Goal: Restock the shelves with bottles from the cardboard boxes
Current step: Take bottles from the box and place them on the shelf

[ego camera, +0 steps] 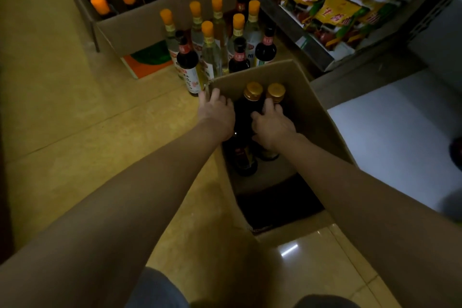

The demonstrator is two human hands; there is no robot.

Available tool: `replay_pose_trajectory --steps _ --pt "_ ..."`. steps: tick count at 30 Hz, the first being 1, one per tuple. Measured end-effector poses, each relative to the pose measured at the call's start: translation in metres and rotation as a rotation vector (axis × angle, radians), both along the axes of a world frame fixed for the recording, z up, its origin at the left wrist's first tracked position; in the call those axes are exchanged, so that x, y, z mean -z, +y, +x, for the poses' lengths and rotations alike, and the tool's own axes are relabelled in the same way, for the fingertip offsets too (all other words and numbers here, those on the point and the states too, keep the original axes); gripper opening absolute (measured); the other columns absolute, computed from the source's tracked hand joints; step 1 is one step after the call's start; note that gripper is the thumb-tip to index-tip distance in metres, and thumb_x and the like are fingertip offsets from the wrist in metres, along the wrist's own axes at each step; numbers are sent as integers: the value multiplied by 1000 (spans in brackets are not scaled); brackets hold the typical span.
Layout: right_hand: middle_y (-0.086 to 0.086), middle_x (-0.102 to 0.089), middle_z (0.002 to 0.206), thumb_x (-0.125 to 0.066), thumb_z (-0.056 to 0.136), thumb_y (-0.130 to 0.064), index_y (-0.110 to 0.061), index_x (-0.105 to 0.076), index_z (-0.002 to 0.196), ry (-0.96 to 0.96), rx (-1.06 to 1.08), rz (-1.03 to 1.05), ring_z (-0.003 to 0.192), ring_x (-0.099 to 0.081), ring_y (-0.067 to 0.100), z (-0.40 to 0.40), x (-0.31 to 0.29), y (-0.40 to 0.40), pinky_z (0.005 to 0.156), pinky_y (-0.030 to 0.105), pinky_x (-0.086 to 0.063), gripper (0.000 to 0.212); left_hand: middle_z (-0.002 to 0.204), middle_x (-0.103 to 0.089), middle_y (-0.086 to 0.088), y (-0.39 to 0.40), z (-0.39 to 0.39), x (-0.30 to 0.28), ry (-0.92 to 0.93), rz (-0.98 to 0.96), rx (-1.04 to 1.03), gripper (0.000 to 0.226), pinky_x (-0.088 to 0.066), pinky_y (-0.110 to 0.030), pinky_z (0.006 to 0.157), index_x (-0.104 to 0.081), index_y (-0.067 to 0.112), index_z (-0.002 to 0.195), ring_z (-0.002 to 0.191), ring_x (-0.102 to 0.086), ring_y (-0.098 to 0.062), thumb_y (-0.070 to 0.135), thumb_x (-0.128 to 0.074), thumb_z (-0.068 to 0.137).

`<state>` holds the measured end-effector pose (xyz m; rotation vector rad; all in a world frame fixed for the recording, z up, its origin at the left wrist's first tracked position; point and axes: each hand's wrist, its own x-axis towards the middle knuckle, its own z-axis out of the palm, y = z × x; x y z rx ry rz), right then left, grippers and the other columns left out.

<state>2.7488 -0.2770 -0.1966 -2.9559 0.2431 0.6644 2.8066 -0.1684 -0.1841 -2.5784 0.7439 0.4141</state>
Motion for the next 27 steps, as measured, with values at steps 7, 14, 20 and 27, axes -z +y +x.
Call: replay_pose_trajectory --steps 7,14,20,27 --pt "18 -27 132 -56 93 -10 -16 -31 136 31 331 176 87 -46 27 -50 -2 -26 77 36 -43 50 132 -48 -5 -8 -31 -3 72 -173 77 61 -12 -54 111 -39 21 138 128 -36 -27 50 -57 87" --pt "17 -30 127 -54 95 -10 -13 -38 129 -46 407 249 79 -43 24 -86 -51 -17 82 36 -44 38 122 -55 -10 -8 -86 -28 407 -476 -15 55 -49 -41 91 -37 17 132 110 -57 -29 22 -66 85" --pt "16 -32 126 -58 93 -15 -12 -42 123 -93 384 306 89 -49 30 -110 -129 -9 92 38 -45 34 124 -52 -11 -1 -91 -119 416 -591 -130 49 -46 -39 93 -44 10 122 114 -52 -28 22 -70 82" --pt "19 -32 129 -60 92 -19 -12 -43 123 -125 406 335 97 -54 38 -126 -256 -2 91 43 -49 36 121 -52 -12 3 -105 -248 372 -664 -183 52 -41 -32 81 -44 6 121 111 -51 -28 21 -72 81"
